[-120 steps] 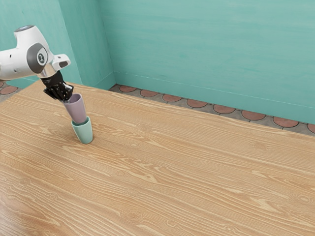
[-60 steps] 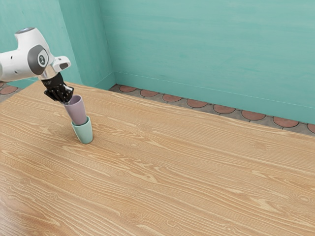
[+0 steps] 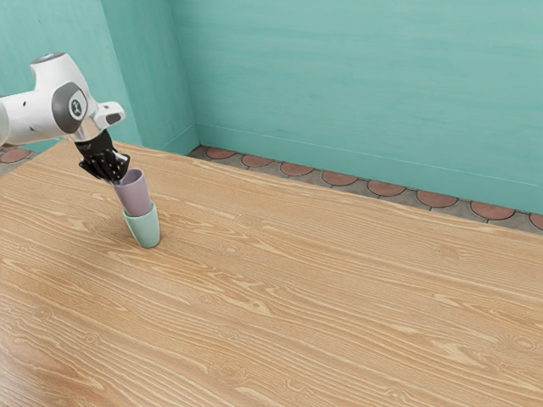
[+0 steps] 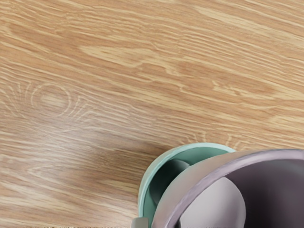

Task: Place the left cup onto the right cup

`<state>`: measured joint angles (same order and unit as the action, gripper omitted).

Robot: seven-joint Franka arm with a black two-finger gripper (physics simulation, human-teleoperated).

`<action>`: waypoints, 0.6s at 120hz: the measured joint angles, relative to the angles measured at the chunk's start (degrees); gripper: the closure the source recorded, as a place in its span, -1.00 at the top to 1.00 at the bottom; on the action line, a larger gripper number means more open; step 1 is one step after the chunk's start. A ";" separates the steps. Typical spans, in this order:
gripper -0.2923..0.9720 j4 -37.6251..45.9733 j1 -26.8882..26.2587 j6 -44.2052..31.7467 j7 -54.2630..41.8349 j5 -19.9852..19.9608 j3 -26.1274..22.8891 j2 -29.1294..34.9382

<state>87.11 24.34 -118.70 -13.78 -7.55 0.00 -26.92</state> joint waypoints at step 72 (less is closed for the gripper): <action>0.24 0.01 -0.44 -0.04 0.02 0.48 0.00 -0.33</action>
<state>87.12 23.90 -118.74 -13.76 -7.08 0.00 -27.24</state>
